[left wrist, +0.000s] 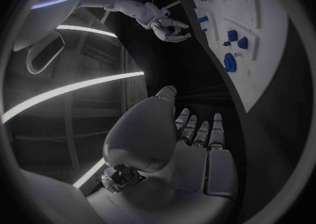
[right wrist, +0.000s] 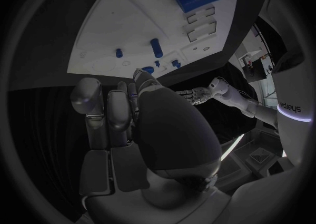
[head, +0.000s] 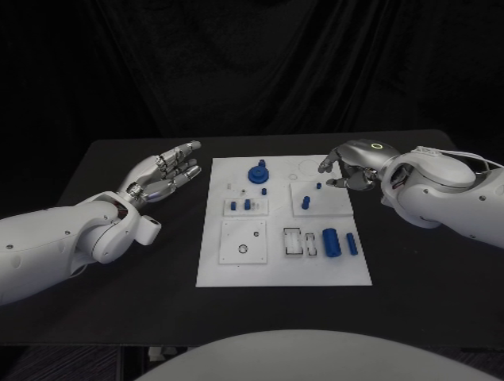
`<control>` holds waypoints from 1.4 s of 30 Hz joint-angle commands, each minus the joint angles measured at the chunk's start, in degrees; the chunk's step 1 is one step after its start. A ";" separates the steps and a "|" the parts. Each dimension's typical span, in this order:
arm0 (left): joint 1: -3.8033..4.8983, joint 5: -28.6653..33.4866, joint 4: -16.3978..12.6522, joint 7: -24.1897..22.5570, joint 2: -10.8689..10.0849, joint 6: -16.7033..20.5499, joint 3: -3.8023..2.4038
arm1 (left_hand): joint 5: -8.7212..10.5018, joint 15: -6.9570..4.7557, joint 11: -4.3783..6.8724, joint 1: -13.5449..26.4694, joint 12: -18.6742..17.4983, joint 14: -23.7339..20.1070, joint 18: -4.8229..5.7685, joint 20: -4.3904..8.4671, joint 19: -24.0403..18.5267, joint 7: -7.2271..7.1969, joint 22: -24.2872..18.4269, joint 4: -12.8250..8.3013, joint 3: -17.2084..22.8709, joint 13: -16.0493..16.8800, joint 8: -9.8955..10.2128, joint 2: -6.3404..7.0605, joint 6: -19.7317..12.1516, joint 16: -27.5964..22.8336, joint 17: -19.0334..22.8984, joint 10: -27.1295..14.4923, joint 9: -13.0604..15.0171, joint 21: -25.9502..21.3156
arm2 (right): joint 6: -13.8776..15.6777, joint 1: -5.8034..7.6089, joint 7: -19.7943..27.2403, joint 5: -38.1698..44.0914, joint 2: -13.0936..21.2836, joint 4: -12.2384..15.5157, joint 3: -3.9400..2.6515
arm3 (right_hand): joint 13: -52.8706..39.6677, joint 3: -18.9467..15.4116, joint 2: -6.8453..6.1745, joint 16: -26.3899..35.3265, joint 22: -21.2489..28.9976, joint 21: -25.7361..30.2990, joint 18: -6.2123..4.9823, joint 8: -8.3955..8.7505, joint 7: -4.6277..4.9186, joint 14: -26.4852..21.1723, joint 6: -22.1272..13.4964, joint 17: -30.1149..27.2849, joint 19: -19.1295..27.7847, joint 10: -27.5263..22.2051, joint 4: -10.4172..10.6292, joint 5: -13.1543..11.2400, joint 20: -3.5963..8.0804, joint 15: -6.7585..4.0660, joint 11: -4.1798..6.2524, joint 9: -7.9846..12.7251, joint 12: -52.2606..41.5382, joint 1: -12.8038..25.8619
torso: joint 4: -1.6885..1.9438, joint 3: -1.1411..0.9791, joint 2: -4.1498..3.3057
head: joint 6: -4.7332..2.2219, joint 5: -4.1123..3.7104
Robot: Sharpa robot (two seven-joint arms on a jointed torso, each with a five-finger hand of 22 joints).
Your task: Assemble the parts on the task board
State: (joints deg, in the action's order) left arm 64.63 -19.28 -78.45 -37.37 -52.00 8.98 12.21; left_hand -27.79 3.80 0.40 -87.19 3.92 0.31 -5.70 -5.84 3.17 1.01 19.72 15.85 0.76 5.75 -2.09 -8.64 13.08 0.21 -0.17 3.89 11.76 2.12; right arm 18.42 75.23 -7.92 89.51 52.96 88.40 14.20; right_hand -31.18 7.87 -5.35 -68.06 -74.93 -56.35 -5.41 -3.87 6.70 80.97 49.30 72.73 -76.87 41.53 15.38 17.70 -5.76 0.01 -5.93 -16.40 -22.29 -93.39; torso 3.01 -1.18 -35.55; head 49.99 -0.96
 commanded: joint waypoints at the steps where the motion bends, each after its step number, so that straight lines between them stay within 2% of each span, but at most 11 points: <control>1: -0.39 8.64 1.17 -12.86 0.74 -6.80 -0.09 | -3.09 -0.28 0.47 -2.46 -0.33 -0.31 -0.56 0.10 -0.29 -0.43 -2.01 -0.99 2.18 -1.36 0.30 -0.75 -0.66 -0.21 0.17 -0.37 -2.34 -0.31 | -2.39 -0.32 -3.59 4.21 -0.45 -0.98 -0.05 | 0.52 0.71 -0.80 0.36 -6.67 0.39 -0.91 0.09 -0.34 -0.46 -0.37 -0.23 0.43 -0.43 -0.22 0.48 -0.18 -0.06 -0.13 0.25 0.40 0.16 | 0.67 0.67 -0.24 | 0.01 -0.59; 7: -0.69 9.86 2.83 -12.66 1.82 -8.22 -0.09 | -2.50 0.52 -1.23 -4.10 -0.26 -0.31 -0.48 -0.61 -0.16 -0.13 -4.08 -4.00 8.31 -2.98 0.38 -2.12 -1.31 -0.21 0.17 -0.53 -5.44 -0.29 | -2.84 -0.66 -3.69 4.60 -1.03 -2.31 -0.05 | 1.28 1.25 -1.16 0.45 -6.63 0.58 -0.93 0.08 -0.65 -0.57 -0.75 -0.54 0.48 -0.47 -0.29 -0.58 -0.29 0.09 -0.28 0.63 0.51 1.11 | 1.22 1.28 -0.53 | 0.01 -1.37; 10: -0.74 10.18 3.50 -12.71 2.40 -6.92 -0.10 | 0.53 0.60 -1.79 -9.79 0.53 -0.31 -0.01 -0.17 0.21 -0.48 -4.25 -14.06 19.80 -3.26 0.30 -3.33 -1.18 -0.21 0.17 -0.08 -6.38 -0.16 | -3.03 -0.74 -3.65 4.67 -1.22 -2.79 -0.05 | 1.48 1.42 -1.20 0.42 -6.62 0.58 -0.93 0.04 -0.69 -0.57 -0.75 -0.59 0.47 -0.41 -0.36 -0.99 -0.32 0.10 -0.27 0.71 0.48 1.37 | 1.60 1.69 -0.67 | 0.01 -1.83; 11: -0.76 10.26 3.75 -12.88 2.61 -6.73 -0.10 | 3.87 0.62 -1.83 -7.83 1.18 -0.31 0.13 -0.09 0.33 -0.61 -4.24 -15.05 23.90 -3.40 0.23 -2.78 -0.78 -0.21 0.17 0.25 -6.74 -0.09 | -3.06 -0.77 -3.61 4.69 -1.31 -2.98 -0.05 | 1.55 1.47 -1.22 0.40 -6.61 0.63 -0.94 0.03 -0.70 -0.56 -0.75 -0.60 0.48 -0.37 -0.38 -1.16 -0.33 0.10 -0.26 0.74 0.46 1.46 | 1.60 1.72 -0.68 | 0.01 -1.86; 12: -0.77 10.44 3.93 -13.12 2.76 -6.80 -0.10 | 2.97 0.52 -1.78 -7.14 1.45 -0.31 0.27 -0.07 0.43 -0.71 -4.10 -15.54 25.04 -3.48 0.23 -2.58 -0.72 -0.21 0.17 0.35 -6.94 -0.01 | -3.08 -0.80 -3.53 4.70 -1.39 -3.17 -0.05 | 1.80 1.64 -1.28 0.37 -6.61 0.62 -0.94 -0.02 -0.73 -0.56 -0.74 -0.68 0.45 -0.33 -0.45 -1.78 -0.34 0.09 -0.24 0.83 0.42 1.80 | 1.63 1.86 -0.72 | 0.01 -1.91; 15: -0.78 12.43 4.00 -13.69 3.06 -8.29 -0.10 | 10.59 1.75 -2.42 -0.36 2.16 -0.31 0.40 -0.97 0.83 -0.26 -4.08 -8.35 22.46 -3.83 0.23 -1.57 -0.67 -0.21 0.17 0.62 -7.58 0.04 | -3.04 -0.84 -3.31 4.73 -1.55 -3.57 -0.05 | 2.29 1.90 -1.32 0.24 -6.64 0.50 -0.92 -0.06 -0.80 -0.50 -0.77 -0.82 0.30 -0.02 -0.56 -3.41 -0.37 0.10 -0.20 1.05 0.17 2.73 | 1.68 2.11 -0.77 | 0.01 -2.13; 16: -0.79 13.61 3.89 -13.70 3.15 -9.32 -0.10 | 13.75 2.09 -3.00 5.53 2.23 -0.31 0.18 -1.59 0.75 0.24 -4.92 -1.12 16.03 -4.09 0.19 2.75 -0.33 -0.21 0.17 0.60 -7.85 -0.18 | -2.99 -0.85 -3.22 4.73 -1.60 -3.71 -0.05 | 2.47 1.95 -1.33 0.07 -6.70 0.25 -0.87 -0.08 -0.81 -0.40 -0.77 -0.79 0.15 0.18 -0.58 -3.88 -0.37 0.10 -0.19 1.13 0.03 3.12 | 1.75 2.16 -0.78 | 0.01 -2.21; 19: -0.80 16.54 3.53 -13.39 3.33 -12.70 -0.10 | 13.70 3.45 -4.75 16.34 1.36 -0.31 -0.27 -3.36 0.71 -0.37 -6.05 0.99 4.90 -4.40 0.37 2.80 -1.35 -0.21 0.17 -0.31 -8.75 -0.22 | -2.78 -0.87 -2.87 4.74 -1.75 -4.08 -0.05 | 2.79 2.03 -1.30 -0.37 -6.87 -0.43 -0.75 -0.15 -0.65 -0.11 -0.69 -0.63 -0.25 0.79 -0.55 -4.50 -0.39 0.12 -0.17 1.25 -0.30 3.92 | 1.83 2.33 -0.81 | 0.01 -2.37; 20: -0.80 17.13 3.40 -13.29 3.38 -13.64 -0.11 | 21.56 3.65 -5.18 19.85 1.01 -0.31 -0.39 -3.57 0.75 -1.04 -6.34 1.08 1.63 -4.46 0.44 1.56 -1.98 -0.21 0.17 -0.58 -9.04 -0.22 | -2.77 -0.88 -2.83 4.74 -1.77 -4.12 -0.05 | 2.92 2.10 -1.26 -0.55 -6.94 -0.70 -0.70 -0.20 -0.58 0.02 -0.60 -0.56 -0.42 1.04 -0.56 -4.61 -0.39 0.11 -0.14 1.27 -0.40 4.13 | 1.87 2.36 -0.81 | 0.01 -2.42; 22: -0.80 17.88 3.13 -13.18 3.41 -14.97 -0.11 | 24.98 3.88 -5.65 21.64 0.93 -0.31 -0.53 -3.80 0.81 -0.78 -6.77 0.90 -3.05 -4.50 0.41 -0.30 -1.96 -0.21 0.17 -0.61 -9.33 -0.17 | -2.59 -0.89 -2.57 4.75 -1.92 -4.39 -0.05 | 3.15 2.19 -1.21 -0.84 -7.04 -1.12 -0.63 -0.26 -0.45 0.23 -0.44 -0.44 -0.68 1.51 -0.56 -4.76 -0.39 0.11 -0.09 1.31 -0.54 4.46 | 1.93 2.39 -0.80 | 0.01 -2.54; 42: -0.80 19.15 -0.62 -13.07 1.45 -17.49 -0.11 | 23.46 4.92 -7.04 19.10 1.55 -0.31 -0.47 -4.99 1.03 0.17 -7.59 0.77 -10.78 -4.43 0.36 -4.98 -1.50 -0.21 0.17 -0.29 -9.88 0.04 | -3.32 -1.99 -0.95 4.75 -4.56 -7.72 -0.06 | 7.26 5.39 -1.47 -1.56 -7.37 -2.31 -0.40 -0.74 -0.11 0.76 1.32 -0.89 -1.70 6.16 -1.63 -0.95 -0.37 0.14 0.30 1.46 0.51 5.52 | 1.67 2.31 -0.82 | 0.01 -2.65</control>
State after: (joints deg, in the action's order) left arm 63.89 -1.10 -78.81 -38.75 -50.57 -7.15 12.16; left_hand -4.15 8.22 -6.18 -67.82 5.27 0.05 -5.71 -10.55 4.22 0.94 12.20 16.67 -9.81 1.32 -1.83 -13.47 11.37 0.21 -0.09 3.71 1.93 2.12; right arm 15.80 73.45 -9.35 93.71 48.46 80.94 14.18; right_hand -24.04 12.82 -6.64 -69.47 -74.91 -58.53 -5.40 -4.44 6.42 81.40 50.24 71.89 -78.13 47.30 13.74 16.40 -6.14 0.01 -5.72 -15.02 -22.02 -88.34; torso 4.69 1.09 -36.34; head 49.99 -3.61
